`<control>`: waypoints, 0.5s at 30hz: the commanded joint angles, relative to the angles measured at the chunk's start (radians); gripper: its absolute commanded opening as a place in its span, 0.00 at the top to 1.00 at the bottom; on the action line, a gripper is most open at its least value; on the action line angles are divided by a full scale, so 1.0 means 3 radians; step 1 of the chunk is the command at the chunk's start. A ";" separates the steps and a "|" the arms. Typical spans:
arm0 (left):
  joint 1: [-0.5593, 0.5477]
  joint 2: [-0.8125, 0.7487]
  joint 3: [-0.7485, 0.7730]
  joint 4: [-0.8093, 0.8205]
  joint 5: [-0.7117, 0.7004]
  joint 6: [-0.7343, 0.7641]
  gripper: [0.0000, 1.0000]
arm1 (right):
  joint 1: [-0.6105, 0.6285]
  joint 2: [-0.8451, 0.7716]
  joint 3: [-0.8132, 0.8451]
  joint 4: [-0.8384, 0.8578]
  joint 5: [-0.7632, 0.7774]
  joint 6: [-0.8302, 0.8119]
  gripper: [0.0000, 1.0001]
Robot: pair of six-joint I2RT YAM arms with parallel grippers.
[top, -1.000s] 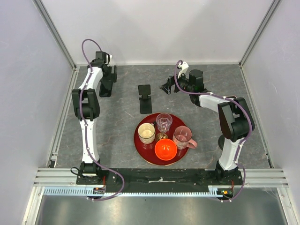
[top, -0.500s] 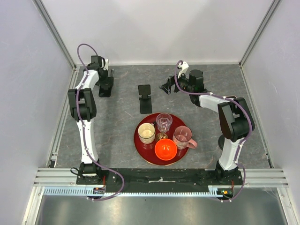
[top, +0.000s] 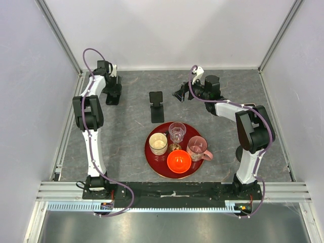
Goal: Place the phone on the phone stand
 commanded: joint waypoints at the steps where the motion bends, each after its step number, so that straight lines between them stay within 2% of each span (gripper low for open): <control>1: -0.0005 0.0140 0.0011 -0.0375 0.0115 0.0055 0.24 | 0.0009 -0.0194 -0.0012 0.0158 -0.0084 -0.0017 0.02; 2: -0.0005 0.0140 0.0006 -0.0386 0.0151 0.0030 0.28 | 0.0009 -0.0189 -0.0017 0.0158 -0.0079 -0.0017 0.02; 3: -0.0005 0.0145 0.0011 -0.0406 0.0151 0.0025 0.43 | 0.0009 -0.0194 -0.0017 0.0158 -0.0079 -0.0017 0.02; 5: -0.0010 0.0145 0.0031 -0.0432 0.0156 -0.0011 0.55 | 0.0009 -0.0195 -0.0012 0.0143 -0.0069 -0.0027 0.02; 9: -0.0035 0.0023 0.0052 -0.0422 0.0131 -0.0118 0.88 | 0.0009 -0.0200 -0.0002 0.0132 -0.0039 -0.0012 0.02; 11: -0.0040 -0.0039 0.0062 -0.0411 0.0116 -0.0210 0.97 | 0.0009 -0.0195 0.0024 0.0132 -0.0033 0.0014 0.02; 15: -0.0041 -0.0274 -0.0010 -0.0319 0.0029 -0.0465 0.98 | 0.0009 -0.0194 0.0065 0.0132 -0.0023 0.0080 0.02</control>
